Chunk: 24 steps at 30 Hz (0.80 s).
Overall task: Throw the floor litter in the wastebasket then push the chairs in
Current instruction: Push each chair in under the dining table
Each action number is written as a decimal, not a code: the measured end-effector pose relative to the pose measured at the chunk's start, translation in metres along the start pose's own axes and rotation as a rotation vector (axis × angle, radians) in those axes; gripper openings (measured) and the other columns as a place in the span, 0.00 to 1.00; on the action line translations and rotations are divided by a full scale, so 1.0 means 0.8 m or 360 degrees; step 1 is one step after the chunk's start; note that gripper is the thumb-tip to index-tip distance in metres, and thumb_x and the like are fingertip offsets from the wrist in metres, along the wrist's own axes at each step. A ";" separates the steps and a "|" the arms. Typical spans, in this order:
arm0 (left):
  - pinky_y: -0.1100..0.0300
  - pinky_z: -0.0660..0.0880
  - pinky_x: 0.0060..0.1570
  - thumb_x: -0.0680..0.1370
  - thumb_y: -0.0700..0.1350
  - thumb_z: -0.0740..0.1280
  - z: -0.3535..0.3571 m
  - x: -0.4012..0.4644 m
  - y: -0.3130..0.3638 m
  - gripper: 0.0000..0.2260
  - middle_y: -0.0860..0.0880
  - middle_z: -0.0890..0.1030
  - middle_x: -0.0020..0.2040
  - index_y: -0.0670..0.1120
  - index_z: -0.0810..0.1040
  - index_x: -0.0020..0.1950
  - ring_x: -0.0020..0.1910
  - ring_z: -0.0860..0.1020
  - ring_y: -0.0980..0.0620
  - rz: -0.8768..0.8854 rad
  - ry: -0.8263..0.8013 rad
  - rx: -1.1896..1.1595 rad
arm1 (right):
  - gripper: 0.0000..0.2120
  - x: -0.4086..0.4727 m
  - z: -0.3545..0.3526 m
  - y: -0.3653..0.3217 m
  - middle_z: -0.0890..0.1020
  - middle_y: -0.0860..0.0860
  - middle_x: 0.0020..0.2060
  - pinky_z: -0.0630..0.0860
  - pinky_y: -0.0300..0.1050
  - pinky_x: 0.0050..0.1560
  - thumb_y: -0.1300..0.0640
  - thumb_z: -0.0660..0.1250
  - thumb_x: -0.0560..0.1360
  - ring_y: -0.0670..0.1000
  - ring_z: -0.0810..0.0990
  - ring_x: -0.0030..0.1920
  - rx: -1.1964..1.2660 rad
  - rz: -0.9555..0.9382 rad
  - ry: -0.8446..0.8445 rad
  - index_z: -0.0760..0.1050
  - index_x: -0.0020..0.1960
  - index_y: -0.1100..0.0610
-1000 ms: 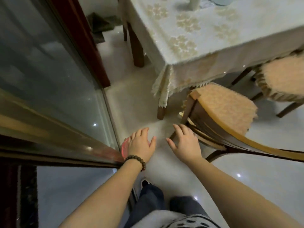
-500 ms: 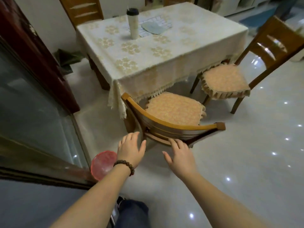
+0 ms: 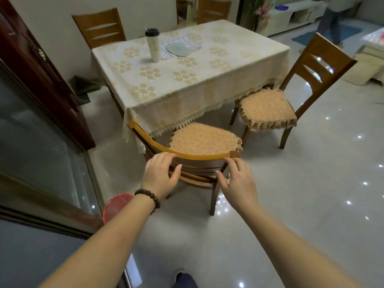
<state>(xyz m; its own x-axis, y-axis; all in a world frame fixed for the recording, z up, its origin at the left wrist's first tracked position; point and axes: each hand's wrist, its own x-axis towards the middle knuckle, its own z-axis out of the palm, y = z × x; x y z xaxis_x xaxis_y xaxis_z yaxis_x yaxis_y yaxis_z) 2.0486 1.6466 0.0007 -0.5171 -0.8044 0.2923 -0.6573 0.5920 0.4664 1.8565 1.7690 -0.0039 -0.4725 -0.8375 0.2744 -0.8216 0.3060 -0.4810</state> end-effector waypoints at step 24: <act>0.48 0.53 0.72 0.68 0.73 0.55 0.012 0.151 -0.142 0.29 0.53 0.79 0.51 0.52 0.76 0.53 0.57 0.73 0.49 0.0393 -0.0704 0.0873 | 0.19 0.096 0.096 -0.016 0.81 0.52 0.45 0.68 0.57 0.54 0.41 0.70 0.66 0.58 0.76 0.51 -0.0744 -0.0180 -0.0440 0.75 0.49 0.53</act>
<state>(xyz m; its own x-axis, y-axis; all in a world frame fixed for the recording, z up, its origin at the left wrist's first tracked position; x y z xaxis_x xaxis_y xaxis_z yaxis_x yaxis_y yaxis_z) 2.0552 1.4824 -0.0248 -0.7815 -0.6184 -0.0824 -0.6125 0.7857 -0.0869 1.8555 1.6659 -0.0408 -0.3236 -0.9452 0.0435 -0.9462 0.3229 -0.0231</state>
